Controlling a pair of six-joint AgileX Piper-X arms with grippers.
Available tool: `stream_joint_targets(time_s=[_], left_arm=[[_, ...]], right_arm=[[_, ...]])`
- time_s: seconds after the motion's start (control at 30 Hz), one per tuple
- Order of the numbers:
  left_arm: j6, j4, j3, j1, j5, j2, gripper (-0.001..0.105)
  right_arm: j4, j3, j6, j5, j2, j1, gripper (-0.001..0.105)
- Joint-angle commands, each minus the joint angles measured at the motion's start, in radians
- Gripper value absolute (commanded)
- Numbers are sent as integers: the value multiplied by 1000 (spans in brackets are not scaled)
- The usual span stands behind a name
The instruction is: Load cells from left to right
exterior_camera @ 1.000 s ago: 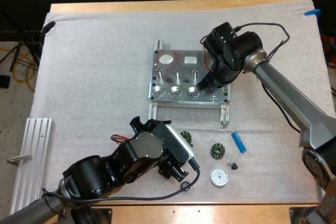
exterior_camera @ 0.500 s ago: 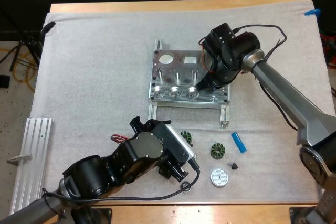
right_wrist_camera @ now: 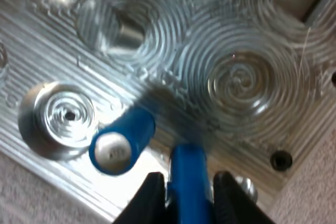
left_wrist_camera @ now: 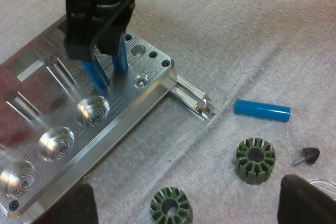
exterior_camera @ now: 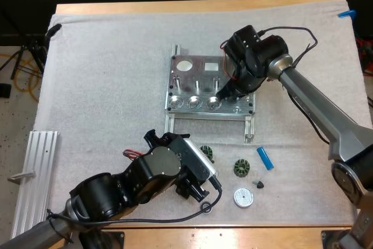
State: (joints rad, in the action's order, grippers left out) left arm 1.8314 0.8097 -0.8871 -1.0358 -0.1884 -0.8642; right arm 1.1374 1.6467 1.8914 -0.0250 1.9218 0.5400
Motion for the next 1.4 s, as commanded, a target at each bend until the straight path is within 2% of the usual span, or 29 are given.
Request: stream_joint_targets(time_s=[0.0,1.07,1.13,1.23,1.27,1.33,1.37], left_arm=[[12,2,-8,0,-19,7,69],[5,2,-8,0,-19,7,69],[5,2,-8,0,-19,7,69],[5,2,-8,0,-19,7,69],[5,2,-8,0,-19,7,69],[5,2,-8,0,-19,7,69],[5,2,-8,0,-19,7,69]], right_arm=[[-36,3,-10,-15,13,0,0],[2,3,-33,-11,39,0,1],[5,3,-33,-8,39,0,9],[7,3,-33,-8,39,0,35],[7,3,-33,-8,37,0,49],[7,7,-28,-8,35,0,65],[7,6,-28,-5,30,0,70]])
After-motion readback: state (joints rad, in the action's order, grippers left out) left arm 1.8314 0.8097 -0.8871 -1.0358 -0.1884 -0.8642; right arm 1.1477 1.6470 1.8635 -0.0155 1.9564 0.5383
